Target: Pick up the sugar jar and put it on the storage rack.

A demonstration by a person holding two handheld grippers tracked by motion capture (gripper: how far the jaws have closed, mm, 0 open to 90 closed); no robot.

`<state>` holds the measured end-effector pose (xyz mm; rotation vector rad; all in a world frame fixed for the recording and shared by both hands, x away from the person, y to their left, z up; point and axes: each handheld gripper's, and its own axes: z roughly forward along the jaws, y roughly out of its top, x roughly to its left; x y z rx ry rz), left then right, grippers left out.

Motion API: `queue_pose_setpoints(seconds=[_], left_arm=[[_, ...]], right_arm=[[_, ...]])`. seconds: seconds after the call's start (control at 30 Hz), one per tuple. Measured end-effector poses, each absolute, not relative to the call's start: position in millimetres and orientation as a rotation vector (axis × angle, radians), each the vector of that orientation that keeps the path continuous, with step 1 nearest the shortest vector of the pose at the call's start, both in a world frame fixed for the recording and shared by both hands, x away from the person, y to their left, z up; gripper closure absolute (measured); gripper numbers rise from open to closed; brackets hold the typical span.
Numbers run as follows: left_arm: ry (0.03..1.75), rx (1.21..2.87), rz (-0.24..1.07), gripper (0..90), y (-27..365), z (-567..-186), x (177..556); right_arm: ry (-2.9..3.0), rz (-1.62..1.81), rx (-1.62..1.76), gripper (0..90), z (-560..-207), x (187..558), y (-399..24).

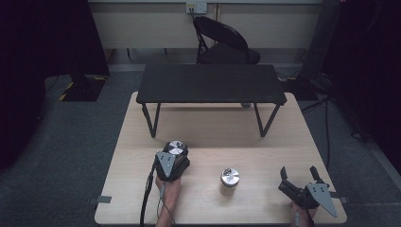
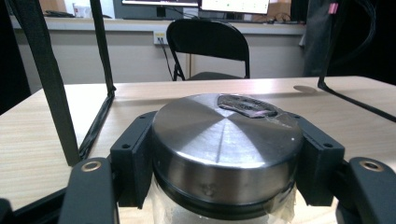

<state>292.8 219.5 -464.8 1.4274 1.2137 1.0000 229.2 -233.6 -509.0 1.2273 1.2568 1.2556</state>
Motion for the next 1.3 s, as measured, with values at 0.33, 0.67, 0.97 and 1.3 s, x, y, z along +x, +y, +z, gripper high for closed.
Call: queue_pose_setpoints(seconds=[0.33, 0.67, 0.97, 1.3], left_arm=[[1.205, 1.466, 1.007, 33.9, 216.3, -456.9, 286.7], [1.185, 1.472, 0.980, 34.6, 215.9, -440.4, 282.2], [1.168, 1.471, 0.966, 34.8, 216.7, -410.5, 279.3], [1.111, 1.456, 0.947, 34.9, 215.4, -383.5, 277.4]], right_arm=[[1.257, 1.258, 1.225, 0.0, -509.3, 229.1, -234.0], [1.252, 1.264, 1.222, 0.0, -510.3, 228.4, -234.4], [1.260, 1.264, 1.220, 0.0, -509.7, 228.6, -235.2], [1.262, 1.271, 1.218, 0.0, -509.9, 228.4, -236.1]])
